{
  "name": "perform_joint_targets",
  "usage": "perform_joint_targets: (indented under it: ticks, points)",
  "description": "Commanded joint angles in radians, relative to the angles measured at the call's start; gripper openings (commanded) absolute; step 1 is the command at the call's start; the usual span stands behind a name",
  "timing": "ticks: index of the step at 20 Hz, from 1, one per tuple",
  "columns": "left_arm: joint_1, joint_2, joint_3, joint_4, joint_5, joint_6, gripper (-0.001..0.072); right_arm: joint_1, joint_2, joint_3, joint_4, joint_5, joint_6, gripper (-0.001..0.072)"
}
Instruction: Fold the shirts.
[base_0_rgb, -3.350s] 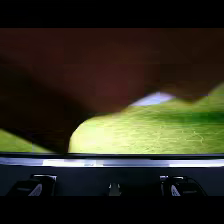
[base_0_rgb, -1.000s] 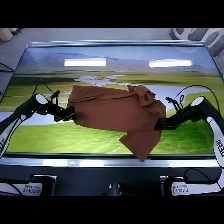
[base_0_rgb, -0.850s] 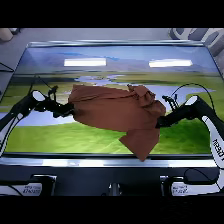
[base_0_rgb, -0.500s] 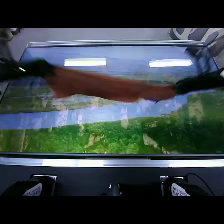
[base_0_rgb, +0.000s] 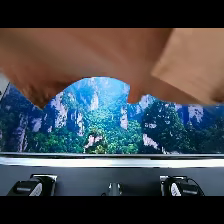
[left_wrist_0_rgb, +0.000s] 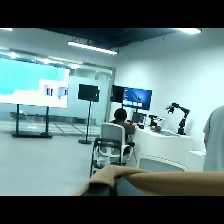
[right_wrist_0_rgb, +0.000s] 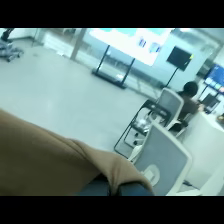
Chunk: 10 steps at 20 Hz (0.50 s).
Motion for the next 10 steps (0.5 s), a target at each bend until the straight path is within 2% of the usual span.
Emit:
perform_joint_targets:
  ticks: [1,3,6,8,10]
  points:
    - [0.0,0.01,0.008,0.095,-0.059,-0.042,0.0023,0.001,0.014,0.011,-0.047,0.08,0.014,0.0023]
    - [0.0,-0.027,0.008,0.157,-0.158,-0.093,0.0024,0.001,-0.029,0.011,-0.046,0.163,0.014,0.0024]
    - [0.0,-0.13,-0.019,0.221,-0.328,-0.091,0.0024,0.001,-0.151,0.002,-0.055,0.333,0.013,0.0023]
    - [0.0,-0.201,-0.105,0.253,-0.355,-0.088,0.0024,0.002,-0.274,-0.024,-0.059,0.447,0.016,0.0023]
    - [0.0,-0.294,-0.229,0.269,-0.343,-0.088,0.0024,0.005,-0.417,-0.081,-0.027,0.466,0.026,0.0022]
